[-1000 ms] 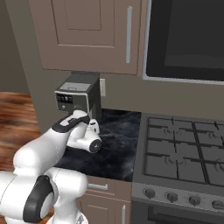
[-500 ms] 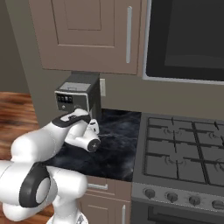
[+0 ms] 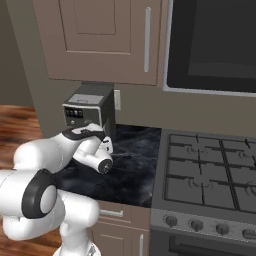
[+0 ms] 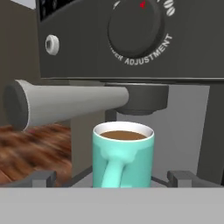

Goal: Pick up the brewed coffee from the coffee machine and place it next to the breakfast plate on the dining counter.

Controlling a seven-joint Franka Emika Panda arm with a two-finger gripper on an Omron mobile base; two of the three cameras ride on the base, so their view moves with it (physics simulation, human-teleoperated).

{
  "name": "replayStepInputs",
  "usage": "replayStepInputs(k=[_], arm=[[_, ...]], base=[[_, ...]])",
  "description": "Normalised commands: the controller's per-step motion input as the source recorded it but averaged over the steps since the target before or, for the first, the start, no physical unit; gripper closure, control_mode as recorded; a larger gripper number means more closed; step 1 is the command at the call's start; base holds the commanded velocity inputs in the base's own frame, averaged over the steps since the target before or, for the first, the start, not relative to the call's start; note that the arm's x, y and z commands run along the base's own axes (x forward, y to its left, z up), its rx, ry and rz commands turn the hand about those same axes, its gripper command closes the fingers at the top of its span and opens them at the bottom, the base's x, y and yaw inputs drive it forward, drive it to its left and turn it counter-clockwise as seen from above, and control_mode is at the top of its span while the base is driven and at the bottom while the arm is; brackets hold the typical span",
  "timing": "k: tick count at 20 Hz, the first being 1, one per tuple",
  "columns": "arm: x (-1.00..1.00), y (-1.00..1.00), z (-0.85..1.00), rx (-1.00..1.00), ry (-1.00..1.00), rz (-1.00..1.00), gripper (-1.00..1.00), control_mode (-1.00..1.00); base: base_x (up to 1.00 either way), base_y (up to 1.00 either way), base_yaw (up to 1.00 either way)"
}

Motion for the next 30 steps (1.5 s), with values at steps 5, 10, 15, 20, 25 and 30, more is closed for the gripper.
replayStepInputs(k=[5,10,15,20,25,30], arm=[[0.16,0.03,-0.05,0.00,0.00,-0.02,-1.00,-1.00],[0.15,0.06,-0.06,0.00,0.00,-0.02,-1.00,-1.00],[0.11,0.06,-0.11,0.00,0.00,-0.01,-1.00,-1.00],[0.13,0.08,-0.08,0.00,0.00,-0.01,1.00,-1.00],[0.04,0.02,-0.04,0.00,0.00,0.00,1.00,-1.00],[0.00,0.00,0.00,0.00,0.00,0.00,1.00,-1.00]], base=[[0.00,0.00,0.00],[0.00,0.00,0.00],[0.00,0.00,0.00],[0.00,0.00,0.00],[0.00,0.00,0.00],[0.00,0.00,0.00]])
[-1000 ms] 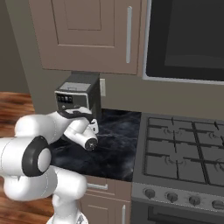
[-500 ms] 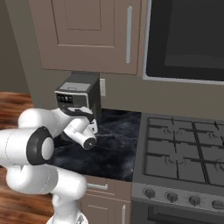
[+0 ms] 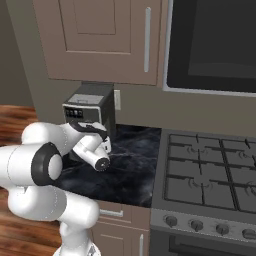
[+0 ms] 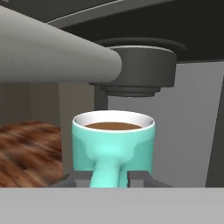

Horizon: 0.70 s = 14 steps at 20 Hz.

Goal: Pick up the brewed coffee from the coffee machine and place it next to the breakfast plate on the dining counter.

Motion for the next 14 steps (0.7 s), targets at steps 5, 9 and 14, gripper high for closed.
replayStepInputs(k=[5,9,14], arm=[[0.00,0.00,0.00,0.00,0.00,0.00,1.00,-1.00],[-0.13,-0.05,0.00,0.00,0.00,0.00,1.00,-1.00],[-0.28,-0.17,0.00,0.00,0.00,0.00,1.00,-1.00]], base=[[0.00,0.00,0.00],[0.00,0.00,0.00],[0.00,0.00,0.00]])
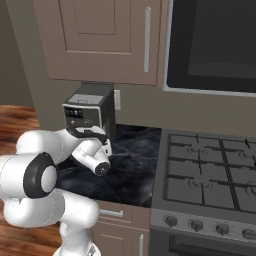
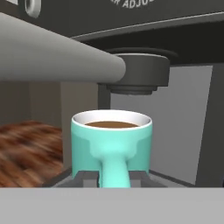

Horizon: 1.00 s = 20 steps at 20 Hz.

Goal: Pick up the brewed coffee from the coffee machine and place it next to the breakfast plate on the dining counter.

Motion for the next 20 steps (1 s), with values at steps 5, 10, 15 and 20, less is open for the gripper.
replayStepInputs(k=[5,10,15,20], arm=[[-0.32,-0.34,0.00,0.00,0.00,0.00,1.00,-1.00],[-0.19,-0.47,0.00,0.00,0.00,0.00,1.00,-1.00],[-0.21,-0.47,0.13,0.00,-0.03,0.00,1.00,-1.00],[-0.43,-0.29,0.45,0.00,-0.04,0.00,1.00,-1.00]], base=[[0.00,0.00,0.00],[0.00,0.00,0.00],[0.00,0.00,0.00],[0.00,0.00,0.00]])
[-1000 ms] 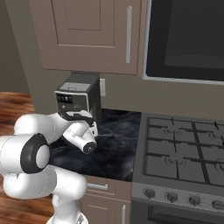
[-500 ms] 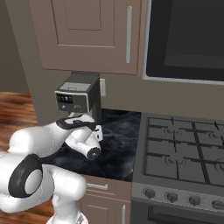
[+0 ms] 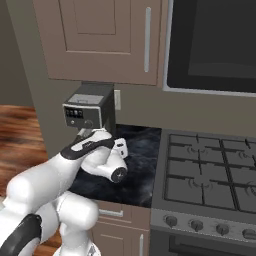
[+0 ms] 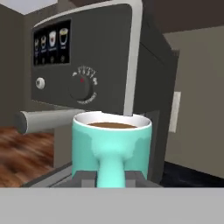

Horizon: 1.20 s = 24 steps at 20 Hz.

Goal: Pick up the brewed coffee from the coffee machine and place it next to the breakfast plate on the dining counter.

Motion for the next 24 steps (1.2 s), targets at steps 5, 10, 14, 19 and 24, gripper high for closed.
replayStepInputs(k=[5,10,14,19,24], arm=[[-0.84,-0.13,0.52,0.00,0.00,0.05,1.00,-1.00],[-0.99,0.00,0.58,0.00,0.00,0.15,1.00,-1.00],[-0.96,0.00,0.58,0.00,-0.02,0.20,1.00,-1.00],[-0.85,0.00,0.49,0.00,-0.09,0.25,1.00,-1.00],[-0.42,0.00,0.66,0.08,0.00,0.26,1.00,-1.00]], base=[[0.00,0.00,0.00],[0.00,0.00,0.00],[0.00,0.00,0.00],[0.00,0.00,0.00],[0.00,0.00,0.00]])
